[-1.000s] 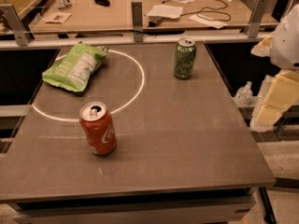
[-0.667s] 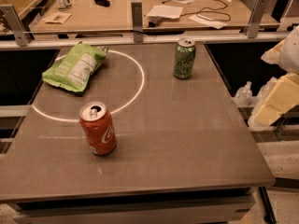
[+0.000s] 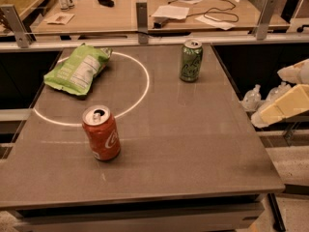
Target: Knock green can over
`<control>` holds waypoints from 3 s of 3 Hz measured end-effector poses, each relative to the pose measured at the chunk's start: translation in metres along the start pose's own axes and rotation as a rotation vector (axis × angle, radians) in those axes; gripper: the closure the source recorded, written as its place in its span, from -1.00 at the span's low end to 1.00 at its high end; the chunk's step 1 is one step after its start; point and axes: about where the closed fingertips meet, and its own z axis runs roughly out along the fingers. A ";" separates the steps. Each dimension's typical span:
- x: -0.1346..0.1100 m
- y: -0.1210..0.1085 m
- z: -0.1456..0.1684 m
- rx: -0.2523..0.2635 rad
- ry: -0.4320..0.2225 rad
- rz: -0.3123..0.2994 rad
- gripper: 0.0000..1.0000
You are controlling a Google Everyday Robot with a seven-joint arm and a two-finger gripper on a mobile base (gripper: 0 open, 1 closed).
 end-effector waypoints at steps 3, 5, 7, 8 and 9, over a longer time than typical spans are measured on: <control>0.010 -0.058 0.049 -0.101 -0.263 -0.057 -1.00; -0.013 -0.075 0.060 -0.085 -0.356 -0.079 -1.00; -0.050 -0.115 0.096 -0.063 -0.482 -0.116 -1.00; -0.061 -0.134 0.124 -0.121 -0.525 -0.105 -1.00; -0.072 -0.146 0.151 -0.163 -0.545 -0.095 -1.00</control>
Offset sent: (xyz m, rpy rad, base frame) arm 0.0673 -0.0230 -0.0403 0.3278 -0.2070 0.2243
